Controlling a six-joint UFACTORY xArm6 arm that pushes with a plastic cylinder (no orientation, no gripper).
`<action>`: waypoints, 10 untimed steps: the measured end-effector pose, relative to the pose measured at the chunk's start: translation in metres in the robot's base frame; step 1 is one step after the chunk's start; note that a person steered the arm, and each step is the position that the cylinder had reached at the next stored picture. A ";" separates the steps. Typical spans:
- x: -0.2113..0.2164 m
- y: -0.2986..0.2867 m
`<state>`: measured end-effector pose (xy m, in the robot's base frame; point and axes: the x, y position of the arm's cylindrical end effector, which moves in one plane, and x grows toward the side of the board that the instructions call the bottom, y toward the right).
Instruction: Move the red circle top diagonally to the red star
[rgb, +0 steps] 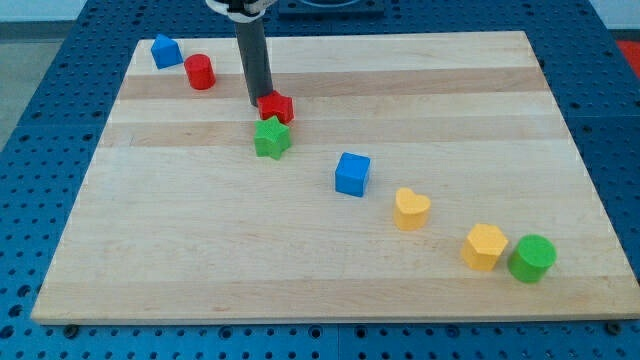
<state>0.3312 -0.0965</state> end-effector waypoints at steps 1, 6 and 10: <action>0.001 0.000; -0.074 -0.124; -0.092 -0.043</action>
<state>0.2389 -0.1394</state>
